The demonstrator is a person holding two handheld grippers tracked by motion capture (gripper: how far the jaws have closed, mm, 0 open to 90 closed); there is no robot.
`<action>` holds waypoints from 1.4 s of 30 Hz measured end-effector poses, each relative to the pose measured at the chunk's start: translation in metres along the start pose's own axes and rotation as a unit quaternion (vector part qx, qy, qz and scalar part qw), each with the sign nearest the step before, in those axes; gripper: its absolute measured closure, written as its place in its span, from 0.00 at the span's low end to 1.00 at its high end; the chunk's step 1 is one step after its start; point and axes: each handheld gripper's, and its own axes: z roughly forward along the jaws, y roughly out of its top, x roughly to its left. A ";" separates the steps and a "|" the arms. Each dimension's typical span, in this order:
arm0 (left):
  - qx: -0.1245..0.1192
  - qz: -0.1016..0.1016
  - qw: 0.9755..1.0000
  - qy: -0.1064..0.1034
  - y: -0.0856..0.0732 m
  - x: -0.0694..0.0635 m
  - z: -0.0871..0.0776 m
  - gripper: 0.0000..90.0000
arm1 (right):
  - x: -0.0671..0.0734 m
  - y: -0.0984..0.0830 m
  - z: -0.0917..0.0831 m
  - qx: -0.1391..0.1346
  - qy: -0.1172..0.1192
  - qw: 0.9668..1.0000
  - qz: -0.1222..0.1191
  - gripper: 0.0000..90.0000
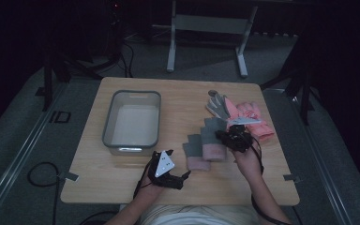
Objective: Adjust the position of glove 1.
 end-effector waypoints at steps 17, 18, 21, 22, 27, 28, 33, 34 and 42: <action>-0.002 -0.001 1.000 -0.004 0.000 0.001 -0.001 0.01 | 0.031 -0.016 0.050 0.046 0.035 0.998 0.005 0.94; -0.002 -0.001 1.000 -0.003 0.000 0.001 -0.001 0.01 | 0.031 -0.018 0.052 0.048 0.037 0.998 0.007 0.94; -0.002 -0.001 1.000 -0.003 0.000 0.001 -0.001 0.01 | 0.030 -0.022 0.056 0.053 0.038 0.998 0.012 0.94; -0.002 -0.001 1.000 -0.003 0.000 0.001 -0.001 0.01 | 0.029 -0.023 0.057 0.054 0.037 0.998 0.012 0.94; -0.002 -0.001 1.000 -0.004 0.000 0.001 -0.001 0.01 | 0.027 -0.027 0.064 0.062 0.038 0.997 0.015 0.94; -0.003 -0.002 1.000 -0.005 0.000 0.001 -0.001 0.01 | 0.026 -0.027 0.066 0.063 0.039 0.997 0.014 0.94; -0.001 -0.003 1.000 -0.007 0.000 0.001 -0.001 0.01 | 0.027 -0.031 0.071 0.071 0.037 0.997 0.017 0.93; 0.000 -0.003 1.000 -0.007 0.000 0.001 0.000 0.01 | 0.027 -0.034 0.073 0.074 0.036 0.997 0.016 0.93; -0.018 0.008 1.000 -0.011 0.002 0.000 -0.003 0.01 | 0.021 -0.036 0.067 0.056 0.044 0.997 0.014 0.80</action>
